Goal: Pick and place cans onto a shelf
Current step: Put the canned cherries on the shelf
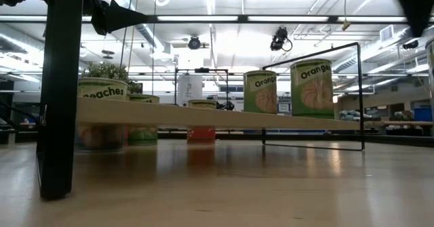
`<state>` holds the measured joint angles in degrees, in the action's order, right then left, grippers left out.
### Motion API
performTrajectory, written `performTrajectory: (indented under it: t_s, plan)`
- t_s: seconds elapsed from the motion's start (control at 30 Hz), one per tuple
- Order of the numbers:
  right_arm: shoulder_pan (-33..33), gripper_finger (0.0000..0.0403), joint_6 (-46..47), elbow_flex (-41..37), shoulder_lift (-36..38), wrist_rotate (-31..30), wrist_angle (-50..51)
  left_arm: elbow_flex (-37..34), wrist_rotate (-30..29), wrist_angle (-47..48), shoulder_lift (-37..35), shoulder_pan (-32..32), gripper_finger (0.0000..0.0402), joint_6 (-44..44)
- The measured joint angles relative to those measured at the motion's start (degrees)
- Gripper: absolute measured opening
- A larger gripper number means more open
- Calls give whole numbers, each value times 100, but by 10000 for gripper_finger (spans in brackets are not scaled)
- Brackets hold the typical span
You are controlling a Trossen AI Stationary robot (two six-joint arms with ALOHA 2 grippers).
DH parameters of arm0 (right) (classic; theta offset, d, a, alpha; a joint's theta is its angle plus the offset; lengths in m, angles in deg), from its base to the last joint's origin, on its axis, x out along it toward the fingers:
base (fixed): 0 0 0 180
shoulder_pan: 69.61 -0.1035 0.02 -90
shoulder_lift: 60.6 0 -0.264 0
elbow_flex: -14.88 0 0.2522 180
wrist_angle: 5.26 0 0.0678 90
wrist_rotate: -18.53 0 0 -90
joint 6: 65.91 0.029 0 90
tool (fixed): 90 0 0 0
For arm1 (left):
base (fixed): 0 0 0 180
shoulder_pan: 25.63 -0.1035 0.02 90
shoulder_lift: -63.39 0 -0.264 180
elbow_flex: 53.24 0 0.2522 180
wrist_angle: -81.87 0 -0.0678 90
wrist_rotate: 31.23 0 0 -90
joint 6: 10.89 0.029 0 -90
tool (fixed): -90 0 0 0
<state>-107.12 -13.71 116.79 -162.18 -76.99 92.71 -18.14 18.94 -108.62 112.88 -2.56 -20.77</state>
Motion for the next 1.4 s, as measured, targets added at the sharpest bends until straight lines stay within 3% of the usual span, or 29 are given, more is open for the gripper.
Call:
performTrajectory:
  t_s: [0.3,0.77,1.07,1.4]
  plan:
    - [-748,366,960,-5,2,1001,605,0,1,-6,0,0,400,-6]
    - [-1956,349,2599,-955,466,950,497,0,1,9,0,-2,400,-145]
    - [-1978,396,2557,-1926,461,1898,-1090,0,1,16,0,-1,400,-142]
    - [-1969,399,2279,-2459,534,1557,-1453,0,1,16,0,1,400,-150]
